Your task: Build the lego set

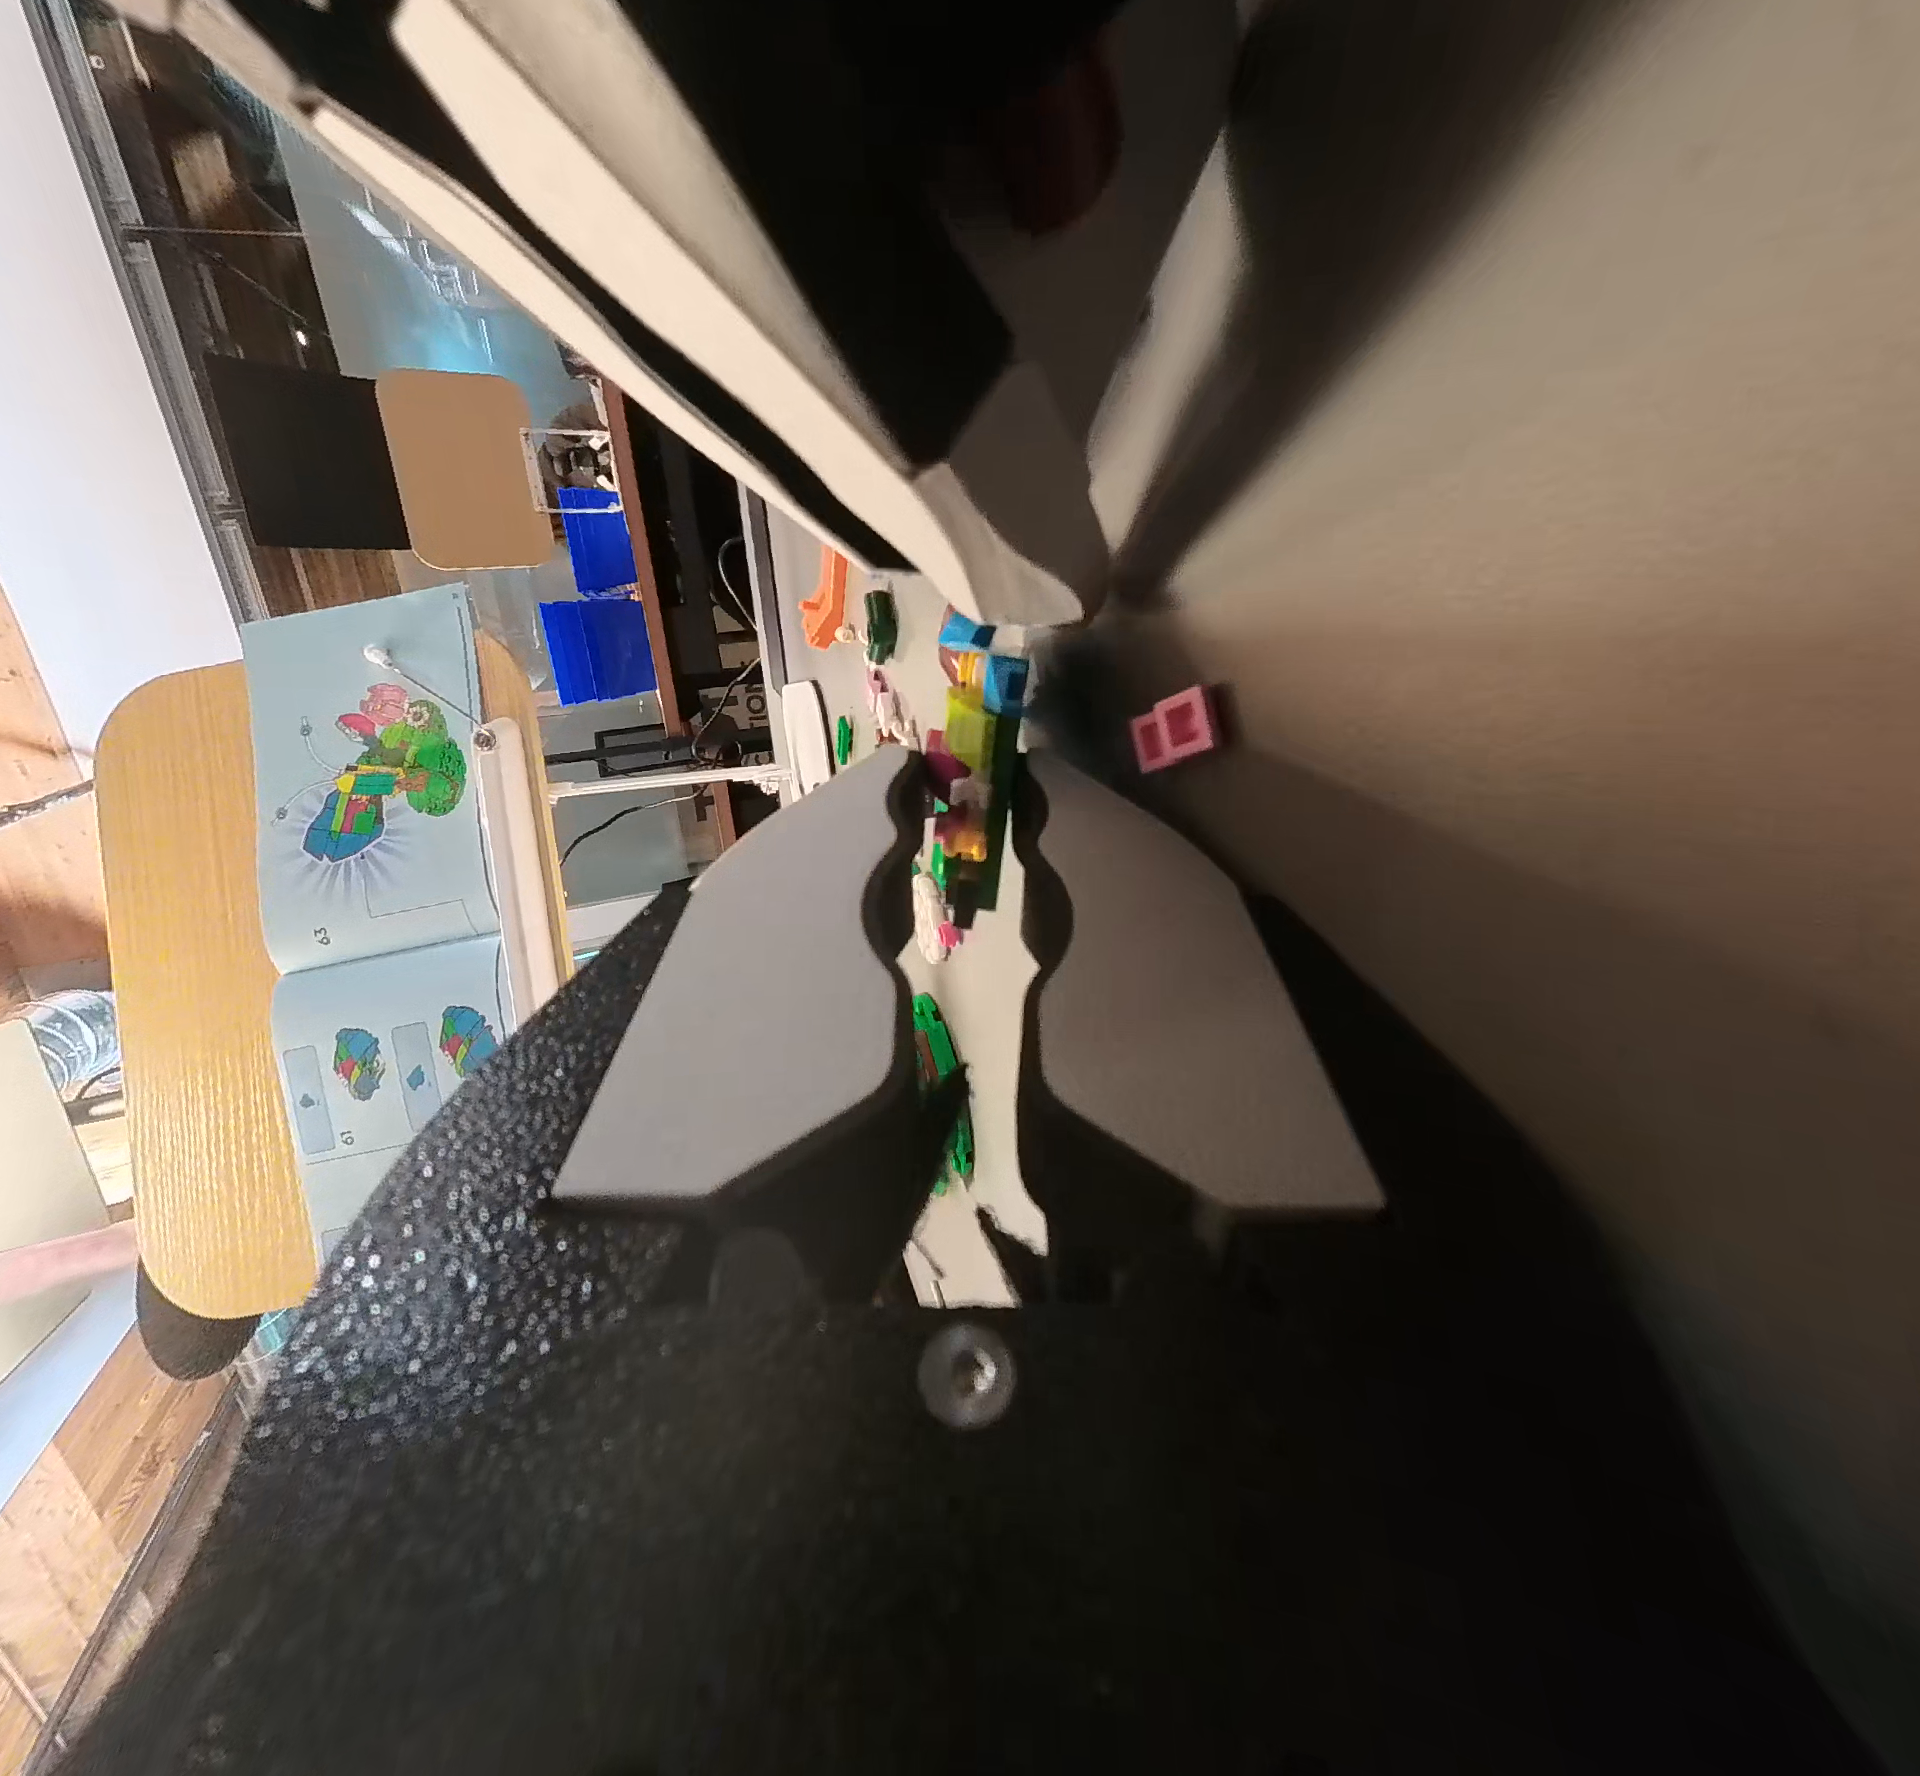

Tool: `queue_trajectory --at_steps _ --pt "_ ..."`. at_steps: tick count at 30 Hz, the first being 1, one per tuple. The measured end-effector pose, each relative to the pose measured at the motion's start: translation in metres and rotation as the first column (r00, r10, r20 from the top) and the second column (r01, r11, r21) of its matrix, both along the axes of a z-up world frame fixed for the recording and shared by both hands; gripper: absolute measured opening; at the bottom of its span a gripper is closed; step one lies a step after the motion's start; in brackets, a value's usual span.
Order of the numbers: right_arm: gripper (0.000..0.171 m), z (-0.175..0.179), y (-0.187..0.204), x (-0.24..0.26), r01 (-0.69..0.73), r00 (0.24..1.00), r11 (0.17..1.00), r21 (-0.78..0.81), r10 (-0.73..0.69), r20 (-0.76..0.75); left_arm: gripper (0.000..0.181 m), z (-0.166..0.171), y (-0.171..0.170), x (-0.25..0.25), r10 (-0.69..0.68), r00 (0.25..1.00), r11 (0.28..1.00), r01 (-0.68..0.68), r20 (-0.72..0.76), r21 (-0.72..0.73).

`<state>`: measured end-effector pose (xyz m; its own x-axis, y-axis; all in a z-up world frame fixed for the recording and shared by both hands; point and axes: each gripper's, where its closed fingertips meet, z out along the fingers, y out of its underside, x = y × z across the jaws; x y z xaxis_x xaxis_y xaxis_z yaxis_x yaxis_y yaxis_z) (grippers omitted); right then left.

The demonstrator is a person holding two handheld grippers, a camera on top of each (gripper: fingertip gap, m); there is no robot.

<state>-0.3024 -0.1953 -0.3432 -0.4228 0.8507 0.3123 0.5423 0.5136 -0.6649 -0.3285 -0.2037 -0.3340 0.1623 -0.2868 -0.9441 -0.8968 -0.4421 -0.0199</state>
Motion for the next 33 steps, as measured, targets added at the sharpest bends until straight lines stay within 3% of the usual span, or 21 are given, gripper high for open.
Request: queue_trajectory --at_steps 10,24,33 --pt "0.007 0.0016 0.0008 -0.0033 -0.006 0.999 1.0 0.0 0.006 0.043 0.015 -0.0002 0.0012 -0.0025 0.012 1.0 1.0 -0.012 -0.02 -0.017" --pt "0.009 0.0003 -0.0014 -0.0007 -0.182 0.981 0.964 0.193 0.164 0.105 0.015 -0.0009 0.0028 -0.0051 0.048 0.999 0.997 -0.049 -0.021 -0.054" --pt "0.008 0.0006 -0.0059 0.0047 -0.29 0.956 0.954 0.073 0.286 0.064 0.015 -0.0013 0.0025 -0.0053 0.045 0.999 0.998 -0.045 -0.006 -0.048"
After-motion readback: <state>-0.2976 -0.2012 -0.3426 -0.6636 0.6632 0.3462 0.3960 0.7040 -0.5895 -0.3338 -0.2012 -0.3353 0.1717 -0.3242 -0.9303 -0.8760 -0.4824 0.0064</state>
